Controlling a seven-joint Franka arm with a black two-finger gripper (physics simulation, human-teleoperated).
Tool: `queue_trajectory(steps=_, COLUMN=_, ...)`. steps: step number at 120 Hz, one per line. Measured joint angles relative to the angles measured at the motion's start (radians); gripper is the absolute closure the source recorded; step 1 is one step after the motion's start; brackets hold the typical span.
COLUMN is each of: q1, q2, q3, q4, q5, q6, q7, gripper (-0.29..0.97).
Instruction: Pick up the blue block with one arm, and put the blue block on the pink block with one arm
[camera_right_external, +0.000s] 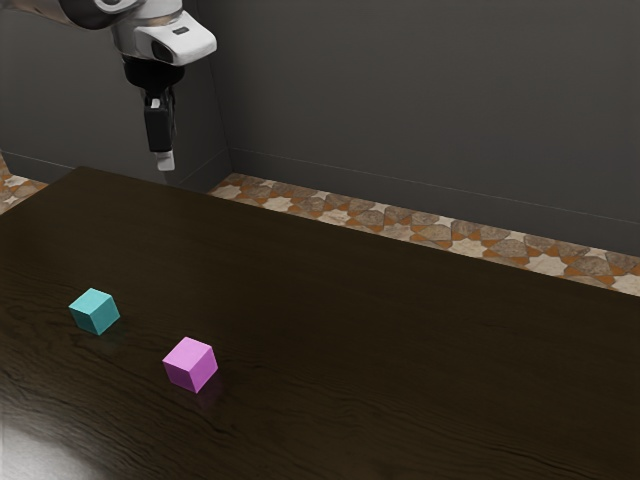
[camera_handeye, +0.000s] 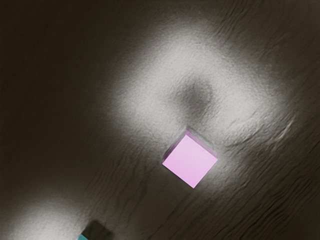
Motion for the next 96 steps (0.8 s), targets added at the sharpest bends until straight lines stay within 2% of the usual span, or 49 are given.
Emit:
queue_trajectory(steps=39, q1=0.044, q2=0.003, q3=0.004, q4=0.006, q5=-0.041, q6=-0.001, q7=0.003, gripper=0.00)
queue_trajectory(steps=52, q1=0.081, q2=-0.028, q3=-0.030, q4=0.181, q5=-0.035, q6=-0.047, q7=0.004, gripper=0.00)
queue_trajectory(steps=70, q1=-0.009, q2=-0.028, q3=-0.056, q4=0.209, q5=-0.029, q6=-0.088, q7=0.009, gripper=0.00)
queue_trajectory(steps=78, q1=-0.001, q2=-0.031, q3=-0.056, q4=0.196, q5=-0.028, q6=-0.100, q7=0.018, gripper=0.00)
queue_trajectory(steps=83, q1=0.039, q2=-0.067, q3=-0.068, q4=0.141, q5=-0.022, q6=-0.105, q7=0.026, gripper=0.00)
queue_trajectory(steps=88, q1=0.140, q2=-0.124, q3=-0.123, q4=0.058, q5=-0.024, q6=-0.100, q7=0.040, gripper=0.00)
queue_trajectory(steps=96, q1=0.461, q2=-0.285, q3=-0.301, q4=-0.131, q5=-0.108, q6=-0.058, q7=0.084, gripper=0.00)
